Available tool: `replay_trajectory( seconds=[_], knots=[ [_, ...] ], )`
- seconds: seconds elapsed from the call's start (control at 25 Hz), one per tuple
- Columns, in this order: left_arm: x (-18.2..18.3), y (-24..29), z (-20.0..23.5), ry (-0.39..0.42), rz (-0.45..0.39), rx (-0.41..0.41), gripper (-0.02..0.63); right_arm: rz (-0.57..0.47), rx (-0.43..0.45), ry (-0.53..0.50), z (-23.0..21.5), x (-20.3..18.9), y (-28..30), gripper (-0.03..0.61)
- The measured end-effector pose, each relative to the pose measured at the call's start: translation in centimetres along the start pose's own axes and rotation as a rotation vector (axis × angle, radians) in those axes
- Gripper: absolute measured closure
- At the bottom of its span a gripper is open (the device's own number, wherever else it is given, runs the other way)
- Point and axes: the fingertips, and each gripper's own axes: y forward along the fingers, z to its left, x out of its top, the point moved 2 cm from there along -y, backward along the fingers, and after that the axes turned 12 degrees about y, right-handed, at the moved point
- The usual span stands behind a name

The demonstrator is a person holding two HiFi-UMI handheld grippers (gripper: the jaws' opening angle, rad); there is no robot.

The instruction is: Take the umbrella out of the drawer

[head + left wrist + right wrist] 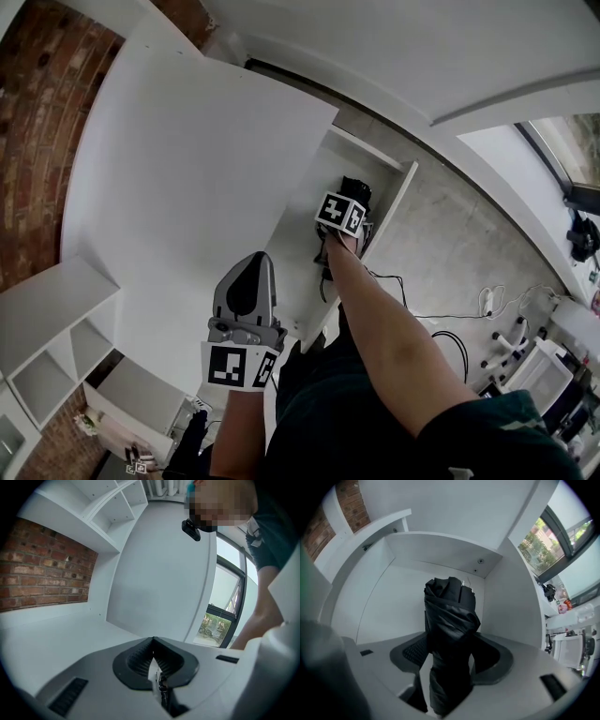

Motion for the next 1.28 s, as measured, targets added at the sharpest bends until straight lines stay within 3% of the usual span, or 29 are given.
replay_trajectory(
  seconds=[0.68, 1.0, 1.28],
  knots=[
    [-0.1, 0.0, -1.7, 0.029, 0.017, -0.008, 0.607, -0.022, -0.012, 0.039, -0.3, 0.2, 1.0, 0.333],
    [0.4, -1.4, -2.1, 0.042, -0.002, 0.009, 0.607, -0.024, 0.133, 0.049, 0.4, 0.7, -0.6, 0.350],
    [1.2, -2.3, -3.5, 0.066, -0.027, -0.012, 0.607, -0.102, 0.293, 0.053, 1.4, 1.2, -3.9, 0.351]
  ],
)
